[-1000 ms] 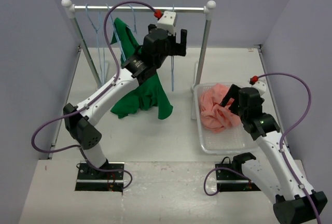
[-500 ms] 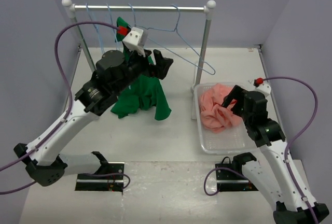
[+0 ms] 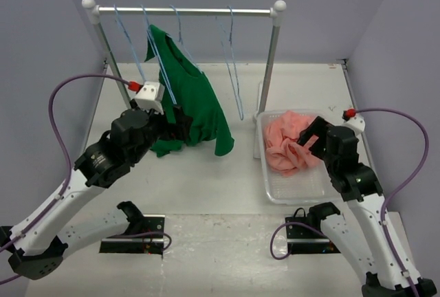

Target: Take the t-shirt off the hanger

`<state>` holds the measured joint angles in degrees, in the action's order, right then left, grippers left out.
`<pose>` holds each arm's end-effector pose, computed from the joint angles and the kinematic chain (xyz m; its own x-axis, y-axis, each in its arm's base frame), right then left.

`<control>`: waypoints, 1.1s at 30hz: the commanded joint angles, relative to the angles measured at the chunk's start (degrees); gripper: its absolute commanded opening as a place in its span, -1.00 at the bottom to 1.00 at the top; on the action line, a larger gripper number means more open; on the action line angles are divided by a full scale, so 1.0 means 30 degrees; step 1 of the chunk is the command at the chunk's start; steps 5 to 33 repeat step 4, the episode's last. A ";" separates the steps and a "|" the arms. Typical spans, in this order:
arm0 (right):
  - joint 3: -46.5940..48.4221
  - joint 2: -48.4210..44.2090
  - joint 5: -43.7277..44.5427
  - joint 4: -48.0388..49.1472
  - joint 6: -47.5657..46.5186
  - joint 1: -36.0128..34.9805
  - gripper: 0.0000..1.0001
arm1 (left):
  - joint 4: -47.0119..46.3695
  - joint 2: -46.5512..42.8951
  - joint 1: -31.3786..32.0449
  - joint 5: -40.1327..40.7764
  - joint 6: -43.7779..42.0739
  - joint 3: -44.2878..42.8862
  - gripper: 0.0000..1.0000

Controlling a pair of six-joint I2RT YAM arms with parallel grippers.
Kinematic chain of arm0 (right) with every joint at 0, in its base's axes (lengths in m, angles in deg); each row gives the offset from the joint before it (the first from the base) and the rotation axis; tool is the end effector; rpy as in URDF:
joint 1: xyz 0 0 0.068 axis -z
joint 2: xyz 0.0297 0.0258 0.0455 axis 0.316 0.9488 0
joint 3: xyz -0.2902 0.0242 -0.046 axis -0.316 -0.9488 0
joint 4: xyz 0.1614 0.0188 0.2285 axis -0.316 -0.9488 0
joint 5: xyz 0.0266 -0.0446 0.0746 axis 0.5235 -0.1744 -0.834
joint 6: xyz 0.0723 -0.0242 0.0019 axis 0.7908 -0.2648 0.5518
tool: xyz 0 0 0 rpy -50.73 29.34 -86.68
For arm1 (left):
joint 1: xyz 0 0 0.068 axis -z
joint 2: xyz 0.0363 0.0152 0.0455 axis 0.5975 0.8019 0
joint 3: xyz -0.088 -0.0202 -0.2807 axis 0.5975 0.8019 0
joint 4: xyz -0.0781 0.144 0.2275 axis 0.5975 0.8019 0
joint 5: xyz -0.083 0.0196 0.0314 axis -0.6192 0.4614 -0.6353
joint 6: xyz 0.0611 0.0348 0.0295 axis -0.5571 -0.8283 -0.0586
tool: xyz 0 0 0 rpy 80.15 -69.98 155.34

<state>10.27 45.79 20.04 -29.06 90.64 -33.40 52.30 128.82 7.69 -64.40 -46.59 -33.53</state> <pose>0.1580 0.0193 0.3152 -0.3757 0.4786 -0.7936 0.3308 0.8692 0.3676 0.1635 -0.1271 0.4203 -0.3665 -0.1641 -0.9158 0.2824 0.9183 -0.2775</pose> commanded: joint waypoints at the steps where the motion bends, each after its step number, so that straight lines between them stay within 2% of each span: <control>1: -0.0077 -0.0407 0.0617 -0.0455 0.0815 0.0043 0.98 | -0.0223 -0.1070 0.0031 0.0533 0.0704 0.0808 1.00; 33: -0.0165 -0.0817 0.0763 -0.0455 0.0728 0.0043 0.98 | -0.0165 -0.1276 0.0031 0.0735 0.0646 0.0898 1.00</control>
